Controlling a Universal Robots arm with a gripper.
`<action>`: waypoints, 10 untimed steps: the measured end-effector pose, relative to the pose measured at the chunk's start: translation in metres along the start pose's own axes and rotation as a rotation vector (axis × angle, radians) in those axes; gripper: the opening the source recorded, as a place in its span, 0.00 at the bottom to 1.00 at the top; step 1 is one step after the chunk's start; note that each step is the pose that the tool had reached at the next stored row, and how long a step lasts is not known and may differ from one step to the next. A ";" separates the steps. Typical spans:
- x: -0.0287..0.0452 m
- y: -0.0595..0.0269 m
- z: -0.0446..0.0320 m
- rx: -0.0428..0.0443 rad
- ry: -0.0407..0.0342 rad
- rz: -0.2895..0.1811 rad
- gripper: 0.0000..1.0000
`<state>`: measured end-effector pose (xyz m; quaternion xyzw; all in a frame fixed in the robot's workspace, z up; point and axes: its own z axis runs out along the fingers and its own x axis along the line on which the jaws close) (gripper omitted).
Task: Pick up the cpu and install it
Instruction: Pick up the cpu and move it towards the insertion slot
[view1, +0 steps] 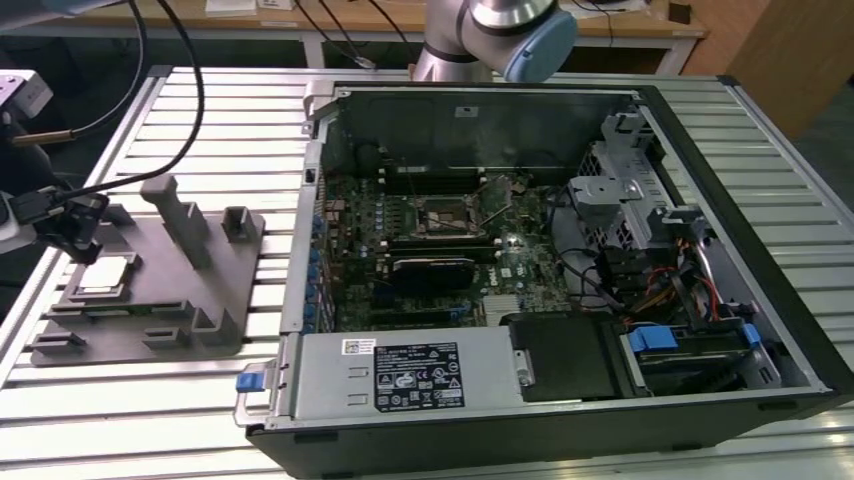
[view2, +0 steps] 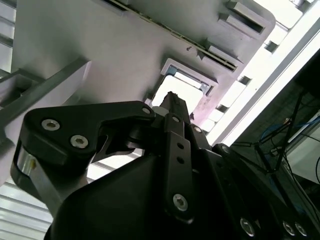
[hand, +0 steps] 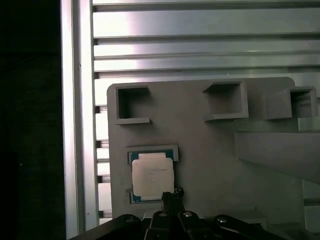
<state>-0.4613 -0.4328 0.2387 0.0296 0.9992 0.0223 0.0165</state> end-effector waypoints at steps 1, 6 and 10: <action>0.0006 -0.0001 0.0012 0.0000 0.0003 -0.002 0.11; 0.0030 -0.0006 0.0079 -0.0003 0.0007 -0.005 0.11; 0.0047 -0.0009 0.0134 -0.0002 0.0015 -0.006 0.11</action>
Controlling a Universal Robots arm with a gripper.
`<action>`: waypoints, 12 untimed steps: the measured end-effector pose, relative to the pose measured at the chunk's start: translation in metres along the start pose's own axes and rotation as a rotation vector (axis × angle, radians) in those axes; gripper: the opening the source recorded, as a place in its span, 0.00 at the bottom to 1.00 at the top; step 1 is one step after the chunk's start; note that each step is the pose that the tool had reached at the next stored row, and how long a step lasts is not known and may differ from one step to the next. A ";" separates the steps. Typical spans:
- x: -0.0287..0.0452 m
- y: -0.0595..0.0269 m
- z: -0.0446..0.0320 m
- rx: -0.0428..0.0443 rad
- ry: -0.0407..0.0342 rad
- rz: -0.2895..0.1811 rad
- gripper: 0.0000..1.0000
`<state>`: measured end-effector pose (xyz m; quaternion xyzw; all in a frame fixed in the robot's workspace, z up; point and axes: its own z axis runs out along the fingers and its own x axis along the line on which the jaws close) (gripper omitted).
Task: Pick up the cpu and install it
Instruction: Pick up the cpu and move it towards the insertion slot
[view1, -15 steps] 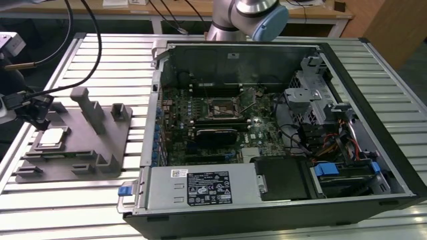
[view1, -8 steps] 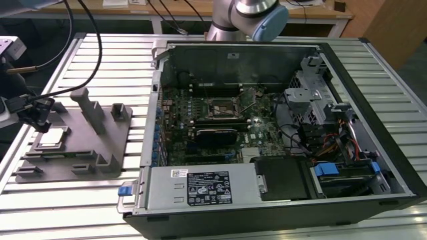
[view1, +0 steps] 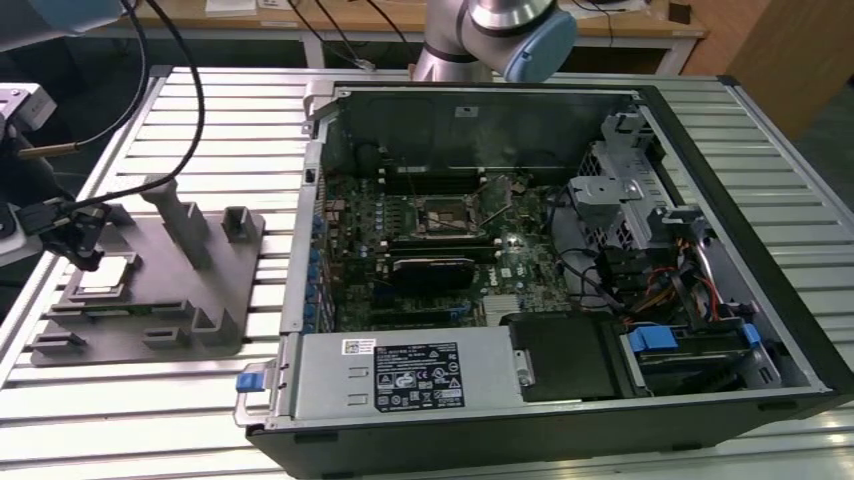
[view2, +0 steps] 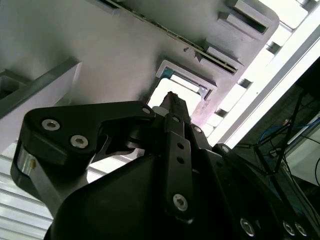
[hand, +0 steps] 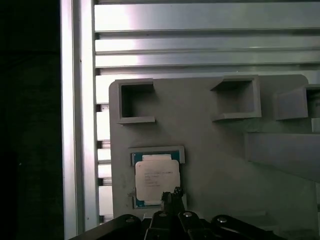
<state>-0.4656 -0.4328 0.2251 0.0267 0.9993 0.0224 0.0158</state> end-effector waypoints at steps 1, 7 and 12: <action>0.0005 -0.0001 0.0012 0.0001 0.0002 0.000 0.11; 0.0023 0.0000 0.0097 -0.0001 0.0000 -0.001 0.11; 0.0034 0.0015 0.0157 0.0000 0.0002 -0.001 0.11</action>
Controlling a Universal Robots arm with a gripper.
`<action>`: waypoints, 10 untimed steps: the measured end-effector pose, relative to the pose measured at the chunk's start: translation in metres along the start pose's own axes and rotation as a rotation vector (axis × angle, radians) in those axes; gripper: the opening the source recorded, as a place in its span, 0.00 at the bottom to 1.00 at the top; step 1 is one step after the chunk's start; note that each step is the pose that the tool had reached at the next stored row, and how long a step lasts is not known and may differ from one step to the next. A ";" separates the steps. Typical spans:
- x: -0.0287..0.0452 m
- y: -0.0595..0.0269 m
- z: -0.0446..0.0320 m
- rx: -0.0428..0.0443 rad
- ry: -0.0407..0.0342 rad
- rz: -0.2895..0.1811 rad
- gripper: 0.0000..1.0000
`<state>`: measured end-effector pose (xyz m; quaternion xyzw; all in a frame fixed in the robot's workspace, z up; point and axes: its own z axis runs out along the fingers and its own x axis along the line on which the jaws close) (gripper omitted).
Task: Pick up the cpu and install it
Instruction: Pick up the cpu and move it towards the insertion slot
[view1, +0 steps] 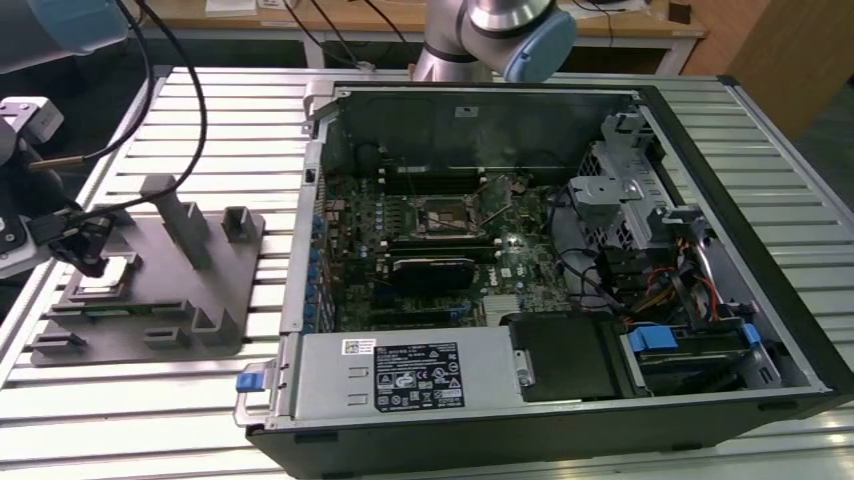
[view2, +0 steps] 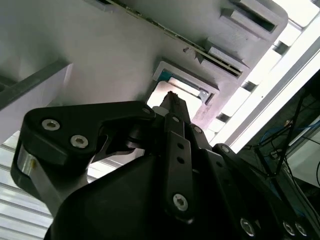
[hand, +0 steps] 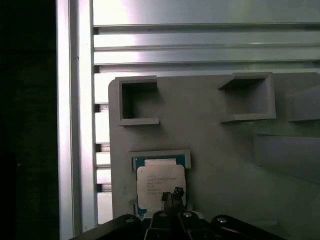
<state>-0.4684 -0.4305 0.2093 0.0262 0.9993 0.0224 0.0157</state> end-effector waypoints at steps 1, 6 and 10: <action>0.0003 0.0005 0.0009 0.0001 0.0001 0.000 0.11; 0.0023 0.0023 0.0044 0.0000 0.0000 0.000 0.11; 0.0038 0.0048 0.0062 0.0000 0.0000 -0.001 0.11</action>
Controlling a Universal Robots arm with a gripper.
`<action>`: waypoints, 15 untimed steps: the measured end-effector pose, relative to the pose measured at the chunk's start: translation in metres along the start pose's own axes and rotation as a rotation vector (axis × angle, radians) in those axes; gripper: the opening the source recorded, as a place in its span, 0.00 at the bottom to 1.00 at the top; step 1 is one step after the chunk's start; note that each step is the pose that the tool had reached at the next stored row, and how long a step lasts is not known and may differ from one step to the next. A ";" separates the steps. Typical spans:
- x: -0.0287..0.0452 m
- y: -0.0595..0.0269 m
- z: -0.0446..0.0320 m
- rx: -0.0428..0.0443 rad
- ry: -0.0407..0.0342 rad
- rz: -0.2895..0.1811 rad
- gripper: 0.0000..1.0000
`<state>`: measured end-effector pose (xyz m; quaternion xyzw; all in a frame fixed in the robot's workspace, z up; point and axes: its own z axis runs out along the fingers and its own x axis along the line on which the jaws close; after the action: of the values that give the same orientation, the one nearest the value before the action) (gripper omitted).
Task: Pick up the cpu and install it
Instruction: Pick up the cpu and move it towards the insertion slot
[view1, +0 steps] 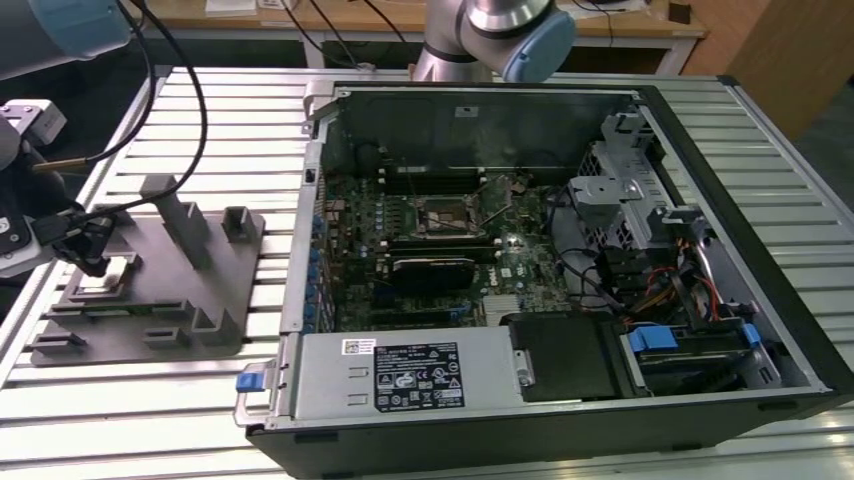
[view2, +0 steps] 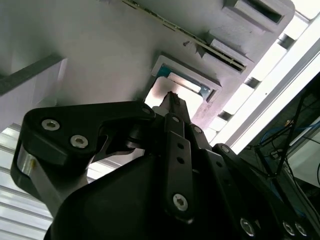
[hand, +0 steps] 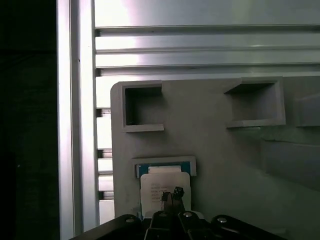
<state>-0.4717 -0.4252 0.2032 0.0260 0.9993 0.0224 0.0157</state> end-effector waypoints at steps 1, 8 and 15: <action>0.0003 0.0004 0.0005 -0.0001 -0.0001 0.000 0.11; 0.0008 0.0008 0.0012 0.0000 0.0000 0.000 0.11; 0.0008 0.0008 0.0014 0.0000 0.0000 0.000 0.29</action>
<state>-0.4724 -0.4243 0.2019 0.0259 0.9993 0.0224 0.0157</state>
